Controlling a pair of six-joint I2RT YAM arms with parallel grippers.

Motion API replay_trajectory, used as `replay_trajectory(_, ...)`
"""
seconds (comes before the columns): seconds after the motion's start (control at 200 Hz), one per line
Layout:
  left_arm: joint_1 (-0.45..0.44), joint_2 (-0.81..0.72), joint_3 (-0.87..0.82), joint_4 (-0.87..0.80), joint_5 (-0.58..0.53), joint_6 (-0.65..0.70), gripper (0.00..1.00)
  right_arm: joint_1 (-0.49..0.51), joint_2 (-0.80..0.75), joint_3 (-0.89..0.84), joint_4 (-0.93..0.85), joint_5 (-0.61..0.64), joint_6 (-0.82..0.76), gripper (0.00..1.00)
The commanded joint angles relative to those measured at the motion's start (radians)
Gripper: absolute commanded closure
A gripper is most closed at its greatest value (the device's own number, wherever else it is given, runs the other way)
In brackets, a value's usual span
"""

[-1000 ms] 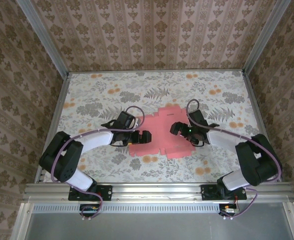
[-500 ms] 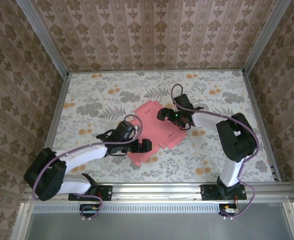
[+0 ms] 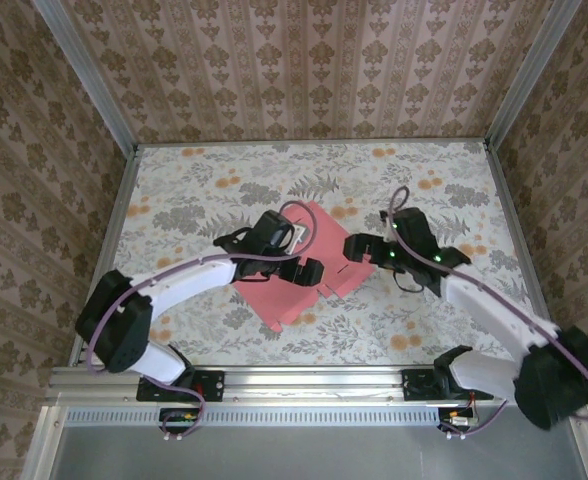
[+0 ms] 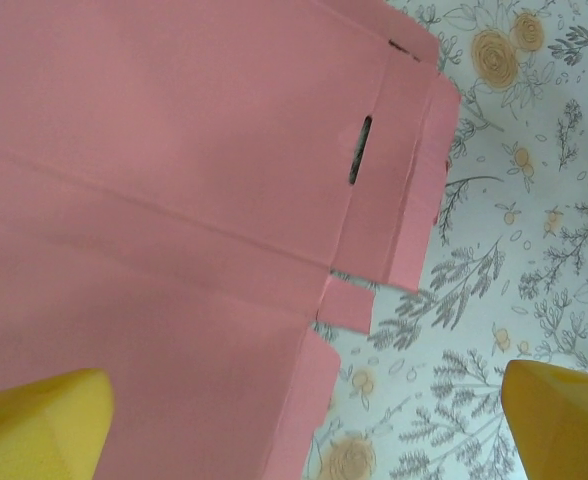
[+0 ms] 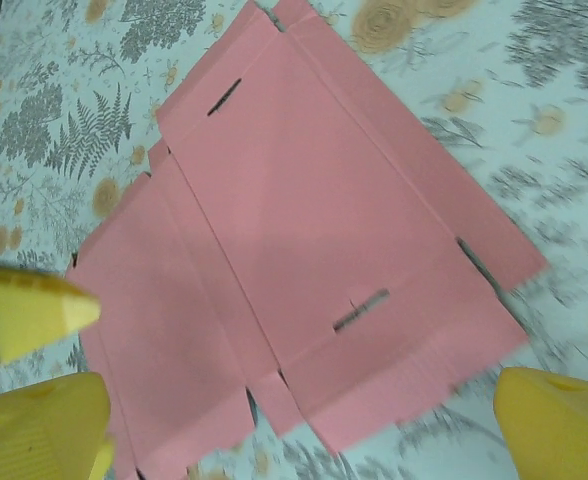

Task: Fold the paper box

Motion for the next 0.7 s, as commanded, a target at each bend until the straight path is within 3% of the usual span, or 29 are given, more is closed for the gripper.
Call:
replay_trajectory(0.0,-0.030,0.095,0.097,-0.058,0.010,0.113,0.02,-0.009,-0.183,-0.030,-0.200,0.022,-0.049,0.00)
replay_trajectory(0.15,-0.077,0.251,0.248,-0.120,-0.008,0.165,0.14,-0.011,-0.376,-0.012,-0.393,0.027,-0.058,0.00)
replay_trajectory(0.345,-0.134,0.438,0.486,-0.293,-0.069,0.216,0.27,-0.010,-0.467,0.023,-0.524,0.077,-0.043,0.00)
replay_trajectory(0.695,-0.197,0.613,0.707,-0.434,-0.212,0.267,0.20,-0.011,-0.461,0.032,-0.531,0.103,-0.037,0.00)
